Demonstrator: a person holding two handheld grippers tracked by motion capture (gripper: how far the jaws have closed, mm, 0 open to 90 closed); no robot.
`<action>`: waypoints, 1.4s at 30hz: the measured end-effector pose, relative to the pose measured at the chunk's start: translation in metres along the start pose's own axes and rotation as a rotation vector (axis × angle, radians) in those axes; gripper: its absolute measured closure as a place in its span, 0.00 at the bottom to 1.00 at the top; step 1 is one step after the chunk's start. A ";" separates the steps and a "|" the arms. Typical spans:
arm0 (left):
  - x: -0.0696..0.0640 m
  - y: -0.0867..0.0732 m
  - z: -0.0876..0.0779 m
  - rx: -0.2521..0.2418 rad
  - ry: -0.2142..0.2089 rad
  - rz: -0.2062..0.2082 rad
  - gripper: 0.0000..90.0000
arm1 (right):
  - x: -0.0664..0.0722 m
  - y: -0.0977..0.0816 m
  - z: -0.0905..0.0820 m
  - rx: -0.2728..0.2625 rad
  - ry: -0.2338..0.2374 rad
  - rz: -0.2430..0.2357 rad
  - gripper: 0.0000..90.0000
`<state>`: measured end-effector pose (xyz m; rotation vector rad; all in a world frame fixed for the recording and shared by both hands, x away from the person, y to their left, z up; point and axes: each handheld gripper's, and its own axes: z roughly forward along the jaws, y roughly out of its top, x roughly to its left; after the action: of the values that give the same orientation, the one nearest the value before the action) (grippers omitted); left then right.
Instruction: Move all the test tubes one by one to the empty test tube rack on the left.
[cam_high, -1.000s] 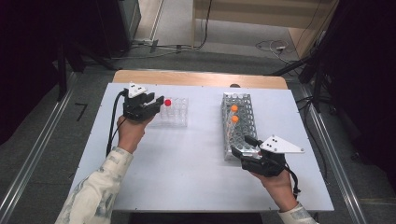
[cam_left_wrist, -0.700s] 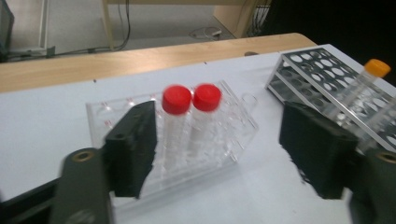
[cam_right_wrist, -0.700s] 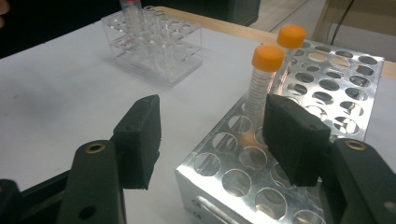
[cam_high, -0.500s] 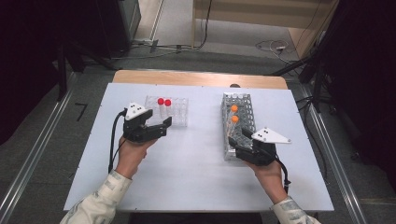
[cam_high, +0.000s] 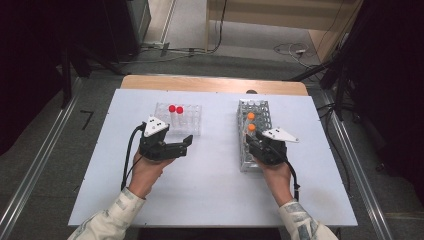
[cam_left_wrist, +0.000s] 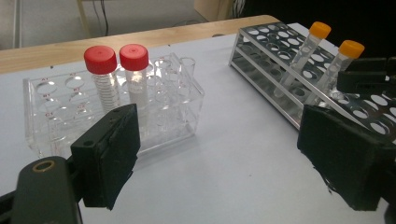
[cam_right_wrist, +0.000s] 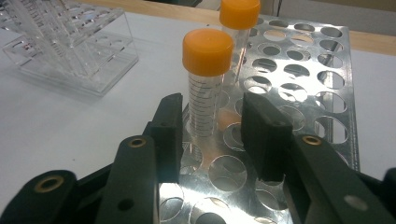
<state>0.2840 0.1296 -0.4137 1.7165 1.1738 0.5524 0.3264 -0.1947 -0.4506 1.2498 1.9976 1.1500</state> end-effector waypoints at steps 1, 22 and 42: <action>0.000 0.000 0.000 0.000 -0.001 0.001 0.15 | 0.001 0.000 0.001 0.003 -0.002 -0.001 0.67; -0.006 -0.003 0.003 0.012 -0.018 0.012 0.16 | 0.010 0.009 0.010 0.058 -0.036 -0.008 0.80; -0.019 0.003 -0.008 -0.028 -0.064 0.018 0.17 | 0.032 0.040 -0.051 -0.104 0.102 -0.068 0.80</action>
<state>0.2708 0.1165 -0.4048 1.7097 1.1019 0.5189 0.2914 -0.1775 -0.3900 1.0835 2.0094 1.2895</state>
